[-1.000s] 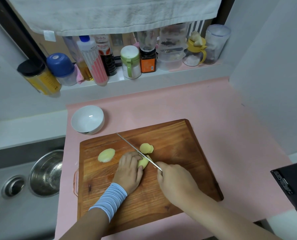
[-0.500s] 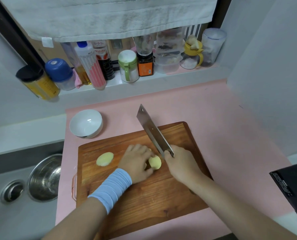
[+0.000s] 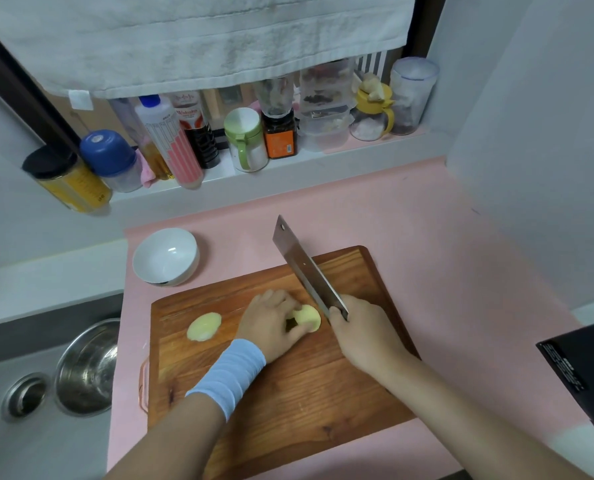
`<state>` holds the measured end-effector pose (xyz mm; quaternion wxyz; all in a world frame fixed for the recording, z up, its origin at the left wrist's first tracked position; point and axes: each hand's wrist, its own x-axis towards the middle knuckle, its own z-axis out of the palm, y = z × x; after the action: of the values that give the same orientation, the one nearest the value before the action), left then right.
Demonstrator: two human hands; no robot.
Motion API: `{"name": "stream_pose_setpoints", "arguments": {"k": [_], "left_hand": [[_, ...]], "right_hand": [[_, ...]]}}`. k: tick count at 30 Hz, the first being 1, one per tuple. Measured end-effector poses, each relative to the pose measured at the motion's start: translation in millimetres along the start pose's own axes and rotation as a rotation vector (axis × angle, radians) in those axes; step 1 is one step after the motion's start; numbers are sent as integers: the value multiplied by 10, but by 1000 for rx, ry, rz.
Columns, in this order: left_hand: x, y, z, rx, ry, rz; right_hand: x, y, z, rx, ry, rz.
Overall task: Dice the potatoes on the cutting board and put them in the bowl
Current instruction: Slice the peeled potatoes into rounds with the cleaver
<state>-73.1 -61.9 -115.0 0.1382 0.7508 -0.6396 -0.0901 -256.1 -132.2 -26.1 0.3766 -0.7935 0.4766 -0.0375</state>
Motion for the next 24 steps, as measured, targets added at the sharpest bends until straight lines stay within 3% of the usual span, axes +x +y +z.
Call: {"name": "stream_pose_setpoints", "arguments": {"k": [2,4,7,12,24], "left_hand": [[-233,-161,6,-142,214,-36],[-439,-271,10,-177,302,-25],[-622,-305,85,-134,335,42],[-691,-296,236,-100,376,10],[-661,-250,375,-97,379,-77]], "right_hand": [[-36,-49,43,-24,-49,-31],[-87,-109,107,-71,-89,-72],[-186,-195,235,-214,-124,-141],[-306,-300,396,-355,-139,-218],[-370,-307,401,-361,-131,-191]]}}
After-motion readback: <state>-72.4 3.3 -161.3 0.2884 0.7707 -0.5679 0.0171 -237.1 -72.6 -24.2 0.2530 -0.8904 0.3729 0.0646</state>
